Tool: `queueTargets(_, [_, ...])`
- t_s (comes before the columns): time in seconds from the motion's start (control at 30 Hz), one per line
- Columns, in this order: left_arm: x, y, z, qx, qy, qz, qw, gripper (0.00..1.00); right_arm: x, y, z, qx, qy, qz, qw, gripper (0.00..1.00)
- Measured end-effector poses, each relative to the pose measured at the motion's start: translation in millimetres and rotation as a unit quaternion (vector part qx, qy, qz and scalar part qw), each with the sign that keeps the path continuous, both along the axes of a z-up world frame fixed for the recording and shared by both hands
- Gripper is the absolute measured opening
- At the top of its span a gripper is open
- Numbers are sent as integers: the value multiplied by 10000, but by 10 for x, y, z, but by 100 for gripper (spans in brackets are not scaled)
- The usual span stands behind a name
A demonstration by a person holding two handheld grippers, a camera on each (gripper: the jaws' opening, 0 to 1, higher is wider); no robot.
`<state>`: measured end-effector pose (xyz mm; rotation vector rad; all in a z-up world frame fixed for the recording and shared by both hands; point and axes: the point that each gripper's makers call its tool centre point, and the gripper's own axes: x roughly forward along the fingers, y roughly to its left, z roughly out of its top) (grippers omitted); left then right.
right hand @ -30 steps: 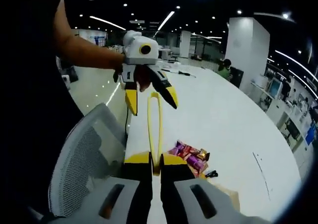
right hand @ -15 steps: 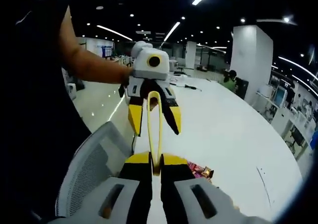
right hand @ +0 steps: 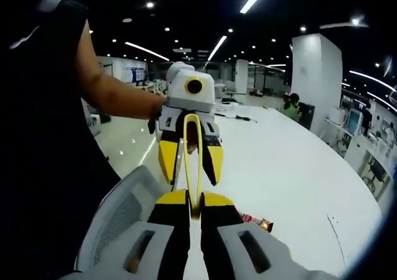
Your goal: Place the target food into the container with the food tongs after gripping and lifting it, then release it inside without dropping or visibly crushing the food.
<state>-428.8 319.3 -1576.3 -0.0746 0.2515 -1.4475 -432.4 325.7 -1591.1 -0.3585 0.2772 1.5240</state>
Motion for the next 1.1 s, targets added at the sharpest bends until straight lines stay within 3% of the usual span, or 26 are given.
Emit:
queueTargets(0.13, [18, 30, 64, -179, 16, 38, 9998, 17, -5, 32, 48, 119, 105, 24, 9999, 3])
queueTargets(0.4, [-5, 16, 146, -137, -98, -24, 9999, 16, -28, 31, 115, 329, 438, 40, 9985, 4])
queueTargets(0.47, [3, 19, 160, -135, 35, -10, 9999, 16, -40, 35, 123, 390, 488, 56, 9980, 4])
queueTargets(0.5, [43, 19, 196, -209, -5, 92, 9997, 15, -30, 38, 126, 416, 473, 16, 9980, 5])
queueTargets(0.6, [14, 27, 211, -217, 275, -20, 9994, 17, -49, 28, 173, 617, 409, 71, 9972, 14])
queueTargets(0.7, [1, 38, 177, -147, 260, -51, 9995, 18, -77, 40, 167, 629, 184, 146, 9977, 19])
queueTargets(0.9, [44, 52, 189, -147, 133, 46, 9998, 19, -1, 19, 106, 555, 314, -119, 9979, 22])
queueTargets(0.97, [78, 75, 242, -267, 122, 113, 9995, 19, 35, -10, 81, 525, 542, -268, 9968, 24])
queueTargets(1.1, [64, 58, 277, -279, 106, 54, 9995, 19, 25, -6, 212, 841, 659, -273, 9939, 26])
